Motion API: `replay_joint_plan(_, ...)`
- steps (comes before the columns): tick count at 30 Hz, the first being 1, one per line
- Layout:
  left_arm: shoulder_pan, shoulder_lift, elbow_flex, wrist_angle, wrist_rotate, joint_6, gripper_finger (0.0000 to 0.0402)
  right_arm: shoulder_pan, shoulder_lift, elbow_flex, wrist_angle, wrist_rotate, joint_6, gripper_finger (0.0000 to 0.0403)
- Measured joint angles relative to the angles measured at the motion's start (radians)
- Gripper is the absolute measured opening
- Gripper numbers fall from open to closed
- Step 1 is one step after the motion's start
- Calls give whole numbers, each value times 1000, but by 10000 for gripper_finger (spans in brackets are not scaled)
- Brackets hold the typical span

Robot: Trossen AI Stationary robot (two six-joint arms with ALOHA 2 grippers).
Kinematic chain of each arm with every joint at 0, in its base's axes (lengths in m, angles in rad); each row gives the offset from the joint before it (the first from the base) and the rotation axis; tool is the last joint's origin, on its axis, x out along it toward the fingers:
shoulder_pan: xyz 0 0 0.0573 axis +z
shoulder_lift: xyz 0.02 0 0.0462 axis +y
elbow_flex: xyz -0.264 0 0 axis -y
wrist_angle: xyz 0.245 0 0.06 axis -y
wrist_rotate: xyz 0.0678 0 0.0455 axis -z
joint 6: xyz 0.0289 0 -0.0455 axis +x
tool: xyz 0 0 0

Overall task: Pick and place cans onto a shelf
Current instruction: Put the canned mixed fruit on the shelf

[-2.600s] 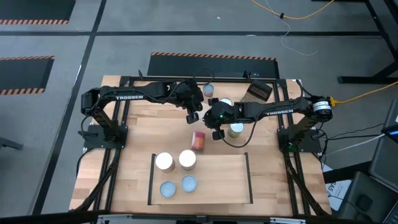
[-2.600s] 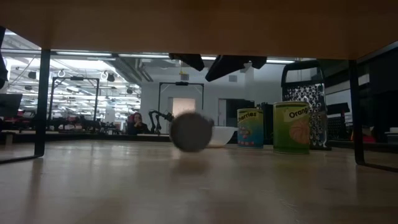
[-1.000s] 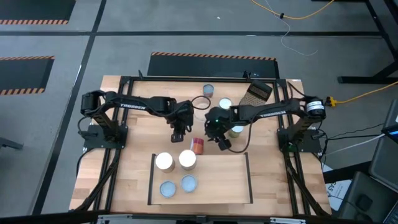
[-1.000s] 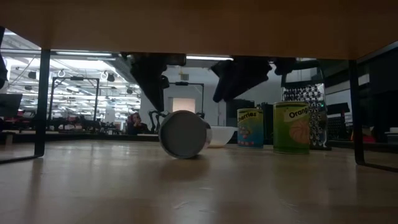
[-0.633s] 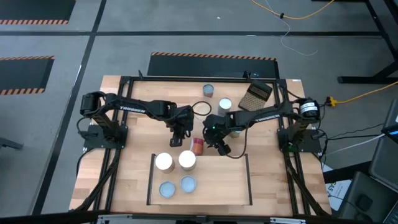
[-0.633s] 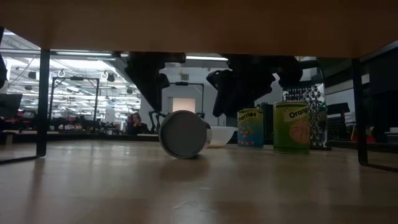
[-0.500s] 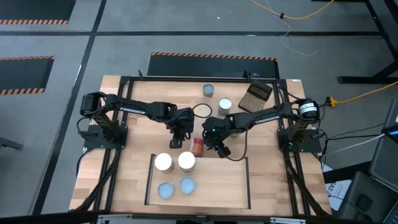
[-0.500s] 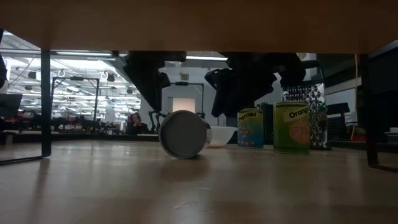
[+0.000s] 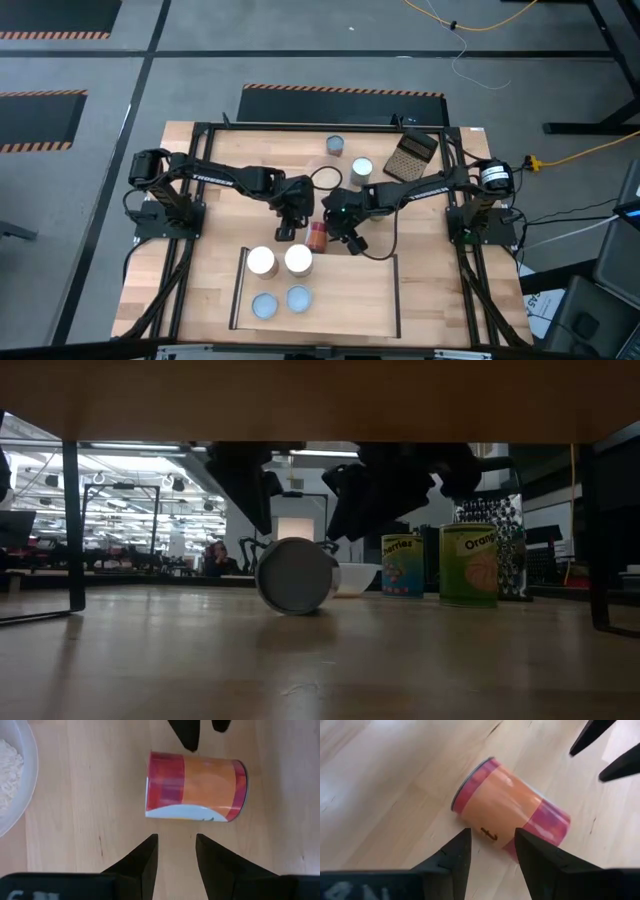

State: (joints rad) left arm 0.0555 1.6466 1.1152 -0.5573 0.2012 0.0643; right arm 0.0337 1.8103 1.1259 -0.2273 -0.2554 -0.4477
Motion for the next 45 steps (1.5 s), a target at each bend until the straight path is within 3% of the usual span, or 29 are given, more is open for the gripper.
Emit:
replay_joint_plan(11, 0, 0, 0, 2, -2, 0, 125, -11, 0, 0, 30, 175, 0, 156)
replay_joint_plan(18, 0, 0, 0, 3, -3, 0, 125, -27, 0, 0, 103, 171, 1, 156)
replay_joint_plan(24, 0, 0, 0, 2, -7, 0, 125, -38, 6, 0, 120, 62, 1, 156)
replay_joint_plan(45, 0, 1, 0, 5, -6, -2, 125, -43, 84, 0, 121, 131, 27, 156)
